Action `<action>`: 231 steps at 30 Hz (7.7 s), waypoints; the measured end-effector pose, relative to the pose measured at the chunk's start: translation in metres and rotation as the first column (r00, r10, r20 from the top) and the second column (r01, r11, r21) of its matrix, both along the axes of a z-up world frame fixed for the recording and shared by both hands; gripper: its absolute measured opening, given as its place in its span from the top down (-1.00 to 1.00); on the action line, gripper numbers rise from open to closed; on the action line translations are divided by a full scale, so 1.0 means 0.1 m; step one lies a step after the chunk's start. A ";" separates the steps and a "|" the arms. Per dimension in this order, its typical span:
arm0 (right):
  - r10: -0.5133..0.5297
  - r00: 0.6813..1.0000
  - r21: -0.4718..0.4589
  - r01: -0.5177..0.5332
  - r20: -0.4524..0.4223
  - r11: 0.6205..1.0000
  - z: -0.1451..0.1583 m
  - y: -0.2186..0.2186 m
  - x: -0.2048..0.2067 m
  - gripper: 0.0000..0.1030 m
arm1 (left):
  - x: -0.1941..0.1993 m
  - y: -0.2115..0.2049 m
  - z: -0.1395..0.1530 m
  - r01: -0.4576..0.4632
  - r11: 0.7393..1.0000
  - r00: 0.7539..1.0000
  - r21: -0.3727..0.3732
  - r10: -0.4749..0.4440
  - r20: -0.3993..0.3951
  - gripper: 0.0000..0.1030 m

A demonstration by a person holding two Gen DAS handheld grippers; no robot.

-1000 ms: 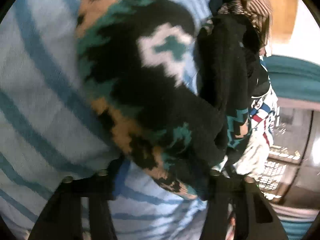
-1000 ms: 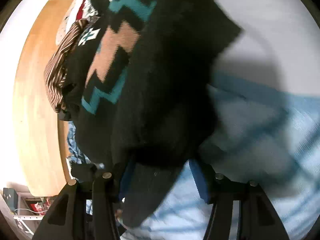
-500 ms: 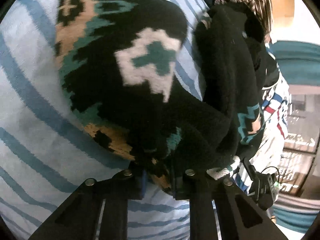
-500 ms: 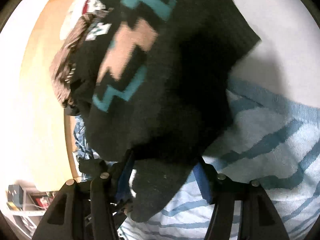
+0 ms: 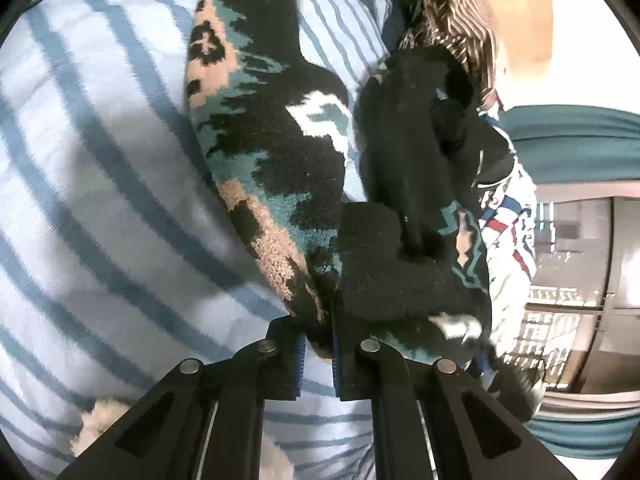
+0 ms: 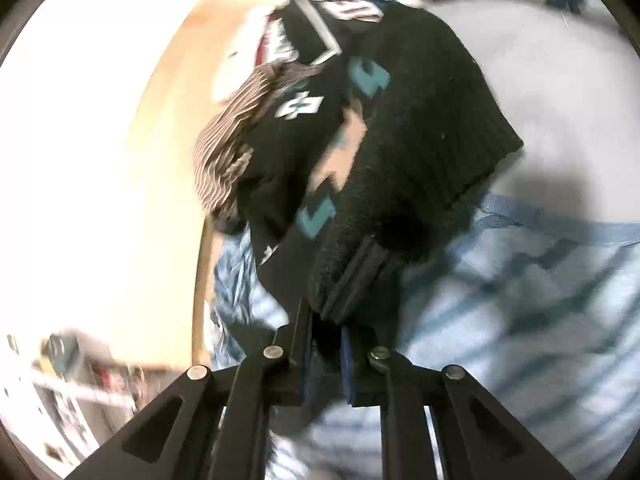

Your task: Fold clothes

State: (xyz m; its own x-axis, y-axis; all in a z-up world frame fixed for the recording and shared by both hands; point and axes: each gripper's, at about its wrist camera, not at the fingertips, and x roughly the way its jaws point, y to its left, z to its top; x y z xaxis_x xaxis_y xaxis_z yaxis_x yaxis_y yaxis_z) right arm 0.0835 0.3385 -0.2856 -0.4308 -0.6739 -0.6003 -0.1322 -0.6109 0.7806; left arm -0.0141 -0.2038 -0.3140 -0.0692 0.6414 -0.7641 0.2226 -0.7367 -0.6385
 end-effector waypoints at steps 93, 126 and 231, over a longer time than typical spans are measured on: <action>0.139 0.986 0.013 -0.140 0.095 0.990 0.16 -0.85 -0.31 -0.38 | 0.81 -2.00 0.47 -0.730 0.676 0.683 -0.100 0.722 -0.111 0.07; -0.060 0.953 0.146 0.017 0.298 0.989 -0.61 0.14 -0.02 -0.53 | 0.02 0.49 0.36 0.025 0.996 0.994 -0.082 -0.034 -0.104 -0.45; 0.224 0.861 0.330 -0.398 0.456 0.856 -0.73 -0.92 -1.12 -0.65 | 0.09 0.37 0.64 -0.258 0.919 0.951 -0.296 0.189 -0.244 -0.45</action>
